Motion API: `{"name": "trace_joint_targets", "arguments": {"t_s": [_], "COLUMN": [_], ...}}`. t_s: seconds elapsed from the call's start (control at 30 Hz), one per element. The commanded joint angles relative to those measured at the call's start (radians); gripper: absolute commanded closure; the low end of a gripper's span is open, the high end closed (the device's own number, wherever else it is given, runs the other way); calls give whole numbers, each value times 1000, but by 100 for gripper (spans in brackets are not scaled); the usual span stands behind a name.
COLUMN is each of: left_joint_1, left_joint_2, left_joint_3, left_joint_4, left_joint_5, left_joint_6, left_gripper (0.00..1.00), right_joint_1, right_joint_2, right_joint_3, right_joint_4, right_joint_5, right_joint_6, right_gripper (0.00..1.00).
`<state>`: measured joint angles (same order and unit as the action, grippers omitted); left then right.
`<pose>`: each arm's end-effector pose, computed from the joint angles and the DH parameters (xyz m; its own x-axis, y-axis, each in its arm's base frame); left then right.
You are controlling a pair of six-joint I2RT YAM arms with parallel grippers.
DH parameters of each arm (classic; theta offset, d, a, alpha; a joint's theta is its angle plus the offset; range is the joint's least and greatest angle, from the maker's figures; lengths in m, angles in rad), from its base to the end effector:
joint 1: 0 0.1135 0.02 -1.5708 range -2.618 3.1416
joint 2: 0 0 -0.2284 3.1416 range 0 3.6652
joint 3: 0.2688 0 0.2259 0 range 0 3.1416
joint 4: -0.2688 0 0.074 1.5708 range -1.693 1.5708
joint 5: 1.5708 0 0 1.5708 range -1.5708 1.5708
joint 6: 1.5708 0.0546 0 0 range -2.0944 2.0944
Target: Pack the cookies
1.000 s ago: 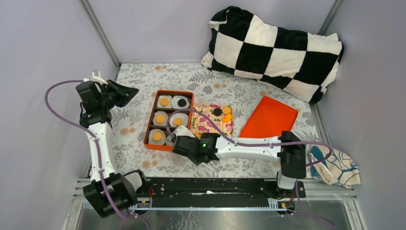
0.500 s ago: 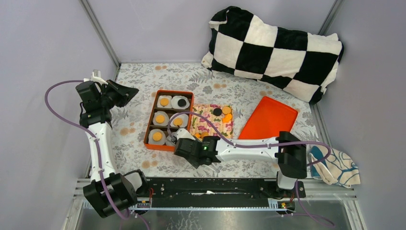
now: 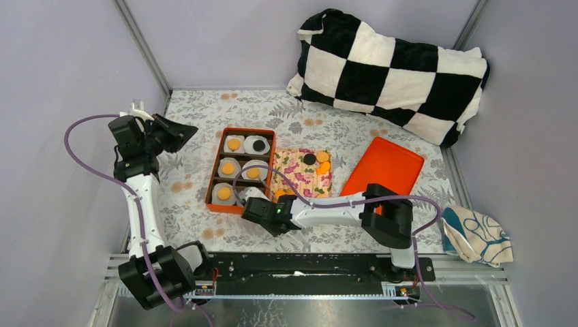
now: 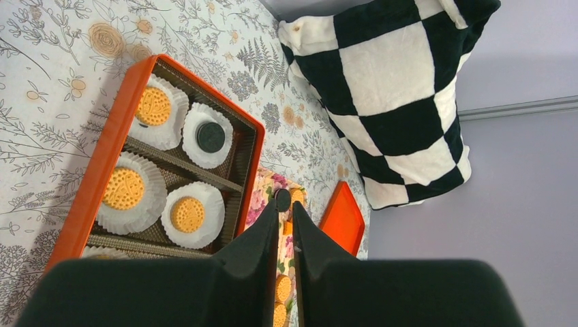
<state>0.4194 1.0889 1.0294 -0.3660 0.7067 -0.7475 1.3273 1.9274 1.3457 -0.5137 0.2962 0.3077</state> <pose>0.2339 0.0655 0.3151 -0.4332 -0.7592 -0.4858 -0.0872 0.5718 -0.8158 0.1053 0.3576 0.1458 -0.4757 -0.7132 -0.5148 -0.7890 0.6047 -0.1087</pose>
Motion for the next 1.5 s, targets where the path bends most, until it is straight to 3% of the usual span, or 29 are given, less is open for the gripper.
{"name": "trace_joint_targets", "arguments": {"t_s": [0.0,0.07,0.43,0.57,0.7,0.83,0.97,1.23,1.47], "left_joint_1": [-5,-5,-8,-33,-77,-123,-151,-168,-193], "left_joint_2": [1,1,-12,-25,-31,-28,-17,13,38], "left_joint_3": [-15,-14,-27,-24,-12,-12,-14,-17,-26], "left_joint_4": [11,10,24,28,28,28,28,38,60], "left_joint_5": [4,5,1,-36,-66,-102,-121,-139,-153], "left_joint_6": [19,19,3,7,11,10,9,16,10], "left_gripper": [84,84,84,84,85,85,86,86,86], "right_joint_1": [-11,-10,-27,-179,-400,-596,-710,-835,-894], "right_joint_2": [16,9,-257,-286,-288,-196,-36,191,243], "right_joint_3": [25,30,82,102,80,143,262,381,378], "right_joint_4": [23,4,-172,-208,-130,-81,-108,-110,-117], "right_joint_5": [24,42,200,200,148,24,-58,-129,-176], "right_joint_6": [-12,-6,43,59,-11,-77,-98,-115,-126], "right_gripper": [93,100,100,100,100,100,100,100,100]}}
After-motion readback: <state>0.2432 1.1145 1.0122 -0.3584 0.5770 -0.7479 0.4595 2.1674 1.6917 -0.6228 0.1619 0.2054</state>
